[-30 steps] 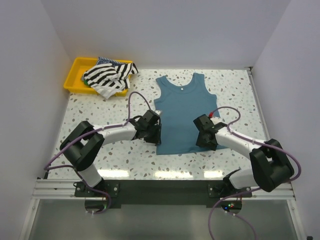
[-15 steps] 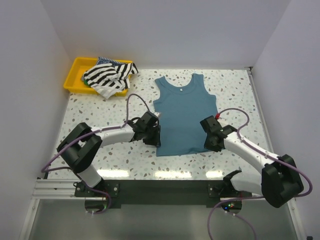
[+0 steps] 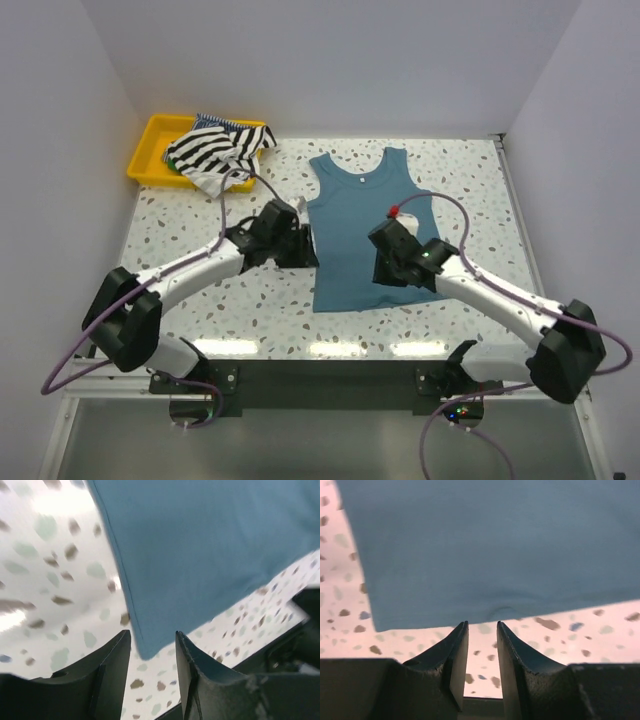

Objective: Fold and stack the tank tops
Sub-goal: Flatten the tank top out, then fold the tank top

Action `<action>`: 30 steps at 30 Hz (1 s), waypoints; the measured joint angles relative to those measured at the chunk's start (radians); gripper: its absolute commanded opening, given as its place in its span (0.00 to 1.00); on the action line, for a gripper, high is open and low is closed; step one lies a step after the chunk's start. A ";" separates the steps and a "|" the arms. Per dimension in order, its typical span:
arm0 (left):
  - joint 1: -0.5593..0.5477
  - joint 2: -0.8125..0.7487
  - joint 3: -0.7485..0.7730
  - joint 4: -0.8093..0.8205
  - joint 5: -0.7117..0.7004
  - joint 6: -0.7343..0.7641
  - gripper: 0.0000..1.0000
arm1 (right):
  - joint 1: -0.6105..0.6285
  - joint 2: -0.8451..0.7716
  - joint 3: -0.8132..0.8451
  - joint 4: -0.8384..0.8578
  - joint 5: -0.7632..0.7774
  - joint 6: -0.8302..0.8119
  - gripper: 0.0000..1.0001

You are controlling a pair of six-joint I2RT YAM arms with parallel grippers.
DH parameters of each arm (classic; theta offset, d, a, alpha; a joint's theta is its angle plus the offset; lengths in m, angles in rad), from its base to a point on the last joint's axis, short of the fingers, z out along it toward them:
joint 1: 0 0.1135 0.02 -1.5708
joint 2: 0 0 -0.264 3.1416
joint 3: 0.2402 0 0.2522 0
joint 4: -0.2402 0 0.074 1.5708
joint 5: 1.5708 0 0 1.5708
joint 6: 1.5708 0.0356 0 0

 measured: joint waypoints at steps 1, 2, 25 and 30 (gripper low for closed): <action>0.037 -0.001 0.039 -0.006 0.001 0.000 0.46 | 0.021 0.055 0.040 0.013 0.007 0.000 0.33; 0.079 0.003 0.079 -0.003 -0.002 0.000 0.46 | 0.077 0.111 0.080 0.031 0.010 0.000 0.33; 0.398 0.376 0.499 0.024 0.086 0.027 0.46 | 0.484 0.771 0.516 0.069 0.123 0.011 0.36; 0.398 0.377 0.498 0.026 0.101 0.027 0.46 | 0.517 0.777 0.571 0.006 0.187 0.030 0.37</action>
